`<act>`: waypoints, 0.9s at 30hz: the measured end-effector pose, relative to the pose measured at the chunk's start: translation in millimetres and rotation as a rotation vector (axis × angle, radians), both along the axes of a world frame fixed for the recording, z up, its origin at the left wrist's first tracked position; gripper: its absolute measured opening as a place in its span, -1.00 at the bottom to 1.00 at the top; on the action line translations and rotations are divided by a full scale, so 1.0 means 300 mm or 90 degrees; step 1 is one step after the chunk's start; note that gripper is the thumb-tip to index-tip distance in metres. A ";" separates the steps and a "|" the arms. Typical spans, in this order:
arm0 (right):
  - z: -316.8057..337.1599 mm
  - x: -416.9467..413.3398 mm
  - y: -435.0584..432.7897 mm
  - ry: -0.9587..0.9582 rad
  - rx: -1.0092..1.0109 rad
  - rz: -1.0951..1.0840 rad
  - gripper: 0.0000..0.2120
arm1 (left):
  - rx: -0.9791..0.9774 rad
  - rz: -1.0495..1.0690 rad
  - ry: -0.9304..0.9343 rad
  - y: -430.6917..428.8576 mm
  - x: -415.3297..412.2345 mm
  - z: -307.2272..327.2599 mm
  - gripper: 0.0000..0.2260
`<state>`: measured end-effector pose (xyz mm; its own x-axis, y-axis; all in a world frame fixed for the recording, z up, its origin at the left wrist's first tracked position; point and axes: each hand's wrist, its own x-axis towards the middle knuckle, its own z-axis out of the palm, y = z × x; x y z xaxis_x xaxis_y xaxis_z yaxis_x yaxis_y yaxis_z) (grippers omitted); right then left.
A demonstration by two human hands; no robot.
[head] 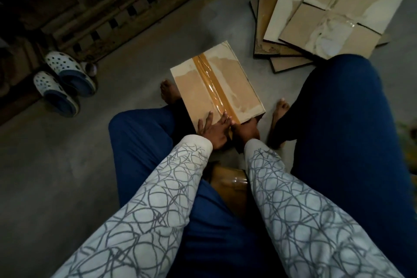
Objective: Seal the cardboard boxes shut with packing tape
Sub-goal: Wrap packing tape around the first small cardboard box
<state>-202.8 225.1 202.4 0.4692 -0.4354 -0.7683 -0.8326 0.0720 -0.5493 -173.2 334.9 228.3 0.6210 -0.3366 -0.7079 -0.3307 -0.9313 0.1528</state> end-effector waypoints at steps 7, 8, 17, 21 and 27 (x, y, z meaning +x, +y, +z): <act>0.037 -0.019 -0.058 -0.007 -0.004 0.068 -0.61 | -0.020 -0.164 -0.085 -0.019 -0.034 0.061 -0.35; 0.033 -0.022 -0.064 0.006 0.001 0.080 -0.63 | -0.015 -0.195 -0.105 -0.023 -0.037 0.061 -0.37; -0.004 -0.031 -0.081 -0.017 -0.044 0.122 -0.56 | -0.315 0.426 -0.101 -0.047 0.024 0.041 -0.72; 0.017 -0.006 -0.050 -0.021 -0.094 0.087 -0.48 | -0.387 0.649 -0.119 -0.026 0.082 -0.001 -0.68; -0.063 0.001 -0.031 -0.027 -0.097 0.136 -0.13 | -0.425 0.715 -0.216 -0.018 0.213 -0.011 -0.79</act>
